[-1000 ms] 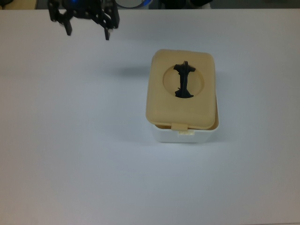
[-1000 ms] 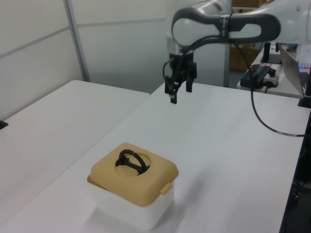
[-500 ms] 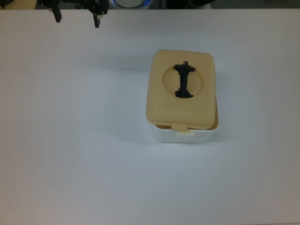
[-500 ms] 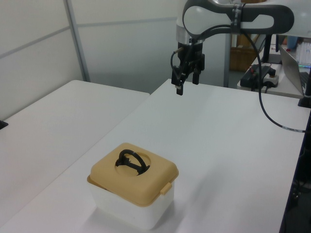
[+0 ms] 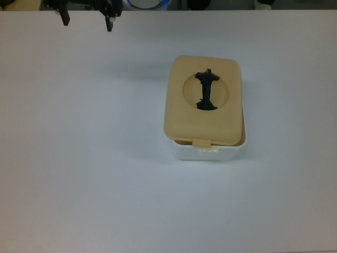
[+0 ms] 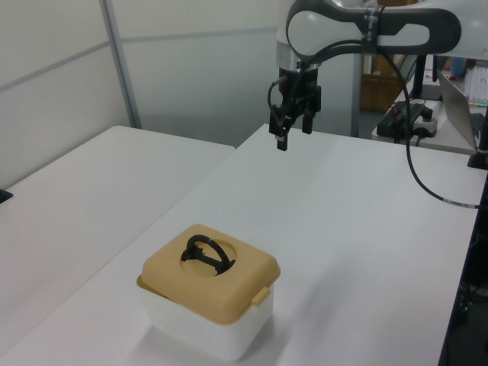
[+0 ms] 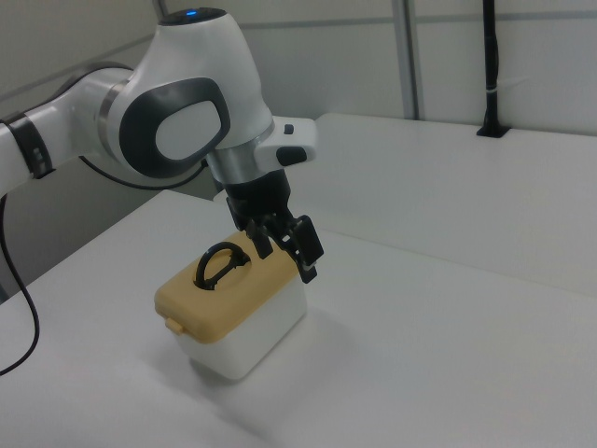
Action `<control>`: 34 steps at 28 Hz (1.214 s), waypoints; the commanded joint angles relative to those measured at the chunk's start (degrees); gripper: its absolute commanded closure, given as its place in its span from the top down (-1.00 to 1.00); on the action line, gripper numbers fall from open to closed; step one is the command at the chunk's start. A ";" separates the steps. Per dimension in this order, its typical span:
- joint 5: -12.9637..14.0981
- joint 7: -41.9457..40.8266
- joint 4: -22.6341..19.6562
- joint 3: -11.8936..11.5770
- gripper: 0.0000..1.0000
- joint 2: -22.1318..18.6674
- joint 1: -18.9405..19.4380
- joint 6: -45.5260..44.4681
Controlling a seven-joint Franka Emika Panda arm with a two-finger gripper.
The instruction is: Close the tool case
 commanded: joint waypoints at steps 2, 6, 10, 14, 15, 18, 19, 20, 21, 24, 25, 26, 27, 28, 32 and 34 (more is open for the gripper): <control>1.04 -1.18 -0.54 0.22 1.00 -0.30 0.12 0.01; 1.13 -1.18 -0.54 0.22 1.00 -0.21 0.20 0.01; 1.13 -1.09 -0.54 0.31 1.00 -0.03 0.38 -0.26; 1.22 -1.01 -0.45 0.31 1.00 -0.03 0.29 -0.08; 1.30 -1.01 -0.45 0.31 1.00 0.05 0.29 0.01; 2.27 -1.18 0.24 0.31 1.00 0.84 0.12 0.27; 2.27 -1.18 0.60 0.31 1.00 1.02 0.12 0.18; 2.27 -1.18 0.69 0.31 1.00 1.11 0.12 0.18; 2.36 -1.18 0.69 0.31 1.00 1.20 0.12 0.18; 2.36 -1.18 0.69 0.22 1.00 1.11 0.12 0.18; 2.36 -1.18 0.69 0.30 1.00 1.11 0.03 0.10; 2.36 -1.18 0.69 0.31 1.00 1.11 0.12 0.09; 2.36 -1.18 0.69 0.31 1.00 1.11 0.03 0.09; 2.36 -1.18 0.69 0.31 1.00 1.11 0.12 0.09; 2.36 -1.09 0.69 0.31 1.00 1.11 0.12 0.09; 2.36 -1.09 0.69 0.31 1.00 1.11 0.12 0.09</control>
